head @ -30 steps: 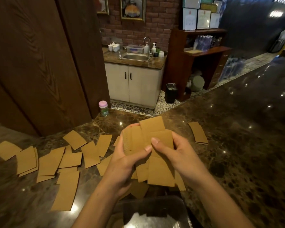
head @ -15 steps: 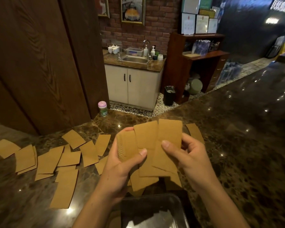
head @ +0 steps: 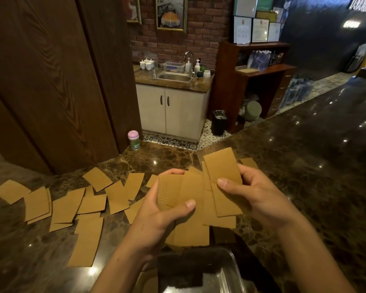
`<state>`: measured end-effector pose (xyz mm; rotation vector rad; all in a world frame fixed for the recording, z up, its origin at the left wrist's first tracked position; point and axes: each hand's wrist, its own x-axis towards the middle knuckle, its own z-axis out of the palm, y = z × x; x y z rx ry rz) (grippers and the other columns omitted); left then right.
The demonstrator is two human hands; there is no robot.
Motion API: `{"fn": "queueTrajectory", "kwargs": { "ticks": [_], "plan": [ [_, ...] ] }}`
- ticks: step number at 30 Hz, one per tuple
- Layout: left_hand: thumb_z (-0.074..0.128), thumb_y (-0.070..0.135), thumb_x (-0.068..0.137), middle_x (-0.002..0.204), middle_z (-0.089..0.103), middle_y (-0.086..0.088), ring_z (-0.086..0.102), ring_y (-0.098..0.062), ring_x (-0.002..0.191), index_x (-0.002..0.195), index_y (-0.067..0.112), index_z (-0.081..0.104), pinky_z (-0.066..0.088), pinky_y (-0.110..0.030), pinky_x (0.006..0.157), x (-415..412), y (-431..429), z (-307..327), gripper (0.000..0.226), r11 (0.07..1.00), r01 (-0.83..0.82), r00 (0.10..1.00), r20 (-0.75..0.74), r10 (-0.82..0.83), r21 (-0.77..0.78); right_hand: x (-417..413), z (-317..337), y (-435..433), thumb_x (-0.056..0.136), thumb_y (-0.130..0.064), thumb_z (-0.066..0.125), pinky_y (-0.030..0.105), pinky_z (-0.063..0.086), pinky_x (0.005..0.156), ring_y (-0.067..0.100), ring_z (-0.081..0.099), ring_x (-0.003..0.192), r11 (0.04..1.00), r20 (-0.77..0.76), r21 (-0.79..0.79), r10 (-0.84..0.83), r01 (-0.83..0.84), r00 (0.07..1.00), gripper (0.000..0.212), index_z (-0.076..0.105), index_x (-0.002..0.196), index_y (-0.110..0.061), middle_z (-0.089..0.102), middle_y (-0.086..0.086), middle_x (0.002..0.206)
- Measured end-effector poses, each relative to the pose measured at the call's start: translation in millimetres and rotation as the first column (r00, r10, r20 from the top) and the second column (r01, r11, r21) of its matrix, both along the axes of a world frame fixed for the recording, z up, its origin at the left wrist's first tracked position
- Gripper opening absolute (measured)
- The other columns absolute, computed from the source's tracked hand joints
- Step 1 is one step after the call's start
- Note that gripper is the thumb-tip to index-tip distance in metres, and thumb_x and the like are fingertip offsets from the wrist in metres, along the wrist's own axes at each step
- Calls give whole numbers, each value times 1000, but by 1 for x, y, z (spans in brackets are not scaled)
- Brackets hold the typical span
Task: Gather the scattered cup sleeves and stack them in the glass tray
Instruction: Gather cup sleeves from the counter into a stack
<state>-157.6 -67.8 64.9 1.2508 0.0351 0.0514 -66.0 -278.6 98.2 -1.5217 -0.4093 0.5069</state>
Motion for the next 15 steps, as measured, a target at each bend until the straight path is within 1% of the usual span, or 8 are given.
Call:
{"fn": "queueTrajectory", "kwargs": {
  "ticks": [2, 4, 6, 7, 8, 10, 12, 15],
  "plan": [
    [80, 5, 72, 100, 75, -3, 73, -24, 93, 120, 30, 61, 61, -36, 76, 3, -2, 1, 57, 1000, 27, 1000, -6, -27, 8, 4, 5, 2, 94, -16, 68, 32, 62, 81, 22, 77, 99, 994, 40, -98, 61, -57, 997, 27, 70, 121, -16, 79, 7, 108],
    [85, 6, 65, 100, 74, -2, 73, -24, 91, 119, 32, 63, 60, -35, 72, 6, -4, 1, 64, 999, -10, 1000, -20, 9, -41, 6, 6, 6, 97, -13, 67, 35, 62, 84, 25, 76, 103, 995, 69, -101, 21, -13, 997, 25, 70, 122, -16, 79, 8, 111],
    [88, 3, 58, 108, 70, -7, 72, -32, 96, 120, 35, 63, 60, -38, 70, 10, -6, -1, 74, 990, -94, 995, -41, 90, -104, 4, 4, 11, 98, -12, 67, 33, 63, 79, 26, 77, 103, 991, 62, -13, -133, 134, 989, 25, 70, 122, -17, 80, 5, 109],
    [88, -2, 58, 110, 70, -8, 71, -34, 97, 122, 34, 63, 60, -39, 70, 12, -6, -2, 77, 980, -145, 989, -45, 140, -139, 2, 2, 14, 98, -12, 66, 31, 63, 76, 24, 77, 102, 973, 33, 42, -229, 228, 973, 25, 70, 122, -18, 80, 3, 108],
    [87, -6, 60, 108, 72, -7, 72, -33, 97, 123, 33, 62, 61, -38, 69, 15, -8, -3, 78, 967, -195, 981, -38, 191, -165, 0, -1, 17, 98, -12, 66, 30, 64, 75, 21, 78, 100, 945, -7, 93, -315, 314, 949, 24, 69, 121, -21, 81, 1, 107],
    [81, -5, 64, 102, 76, -2, 73, -27, 98, 124, 34, 60, 61, -37, 72, 20, -11, -3, 74, 944, -271, 962, -16, 273, -188, -8, -11, 23, 99, -14, 66, 33, 64, 78, 18, 78, 99, 900, -58, 138, -409, 413, 911, 24, 67, 120, -24, 81, -1, 107],
    [78, -1, 67, 102, 76, -1, 74, -23, 96, 123, 35, 58, 61, -34, 72, 25, -15, -1, 69, 920, -313, 946, 2, 323, -236, -18, -19, 29, 99, -15, 67, 40, 63, 85, 19, 78, 101, 895, -73, 132, -421, 427, 904, 25, 67, 121, -25, 81, -1, 109],
    [73, 1, 78, 106, 74, -3, 73, -20, 98, 127, 31, 56, 60, -30, 72, 28, -16, 1, 60, 895, -354, 928, 14, 372, -271, -31, -27, 33, 99, -14, 66, 40, 64, 87, 18, 78, 102, 918, -79, 107, -374, 381, 924, 28, 65, 125, -24, 80, 0, 111]
  ]
}}
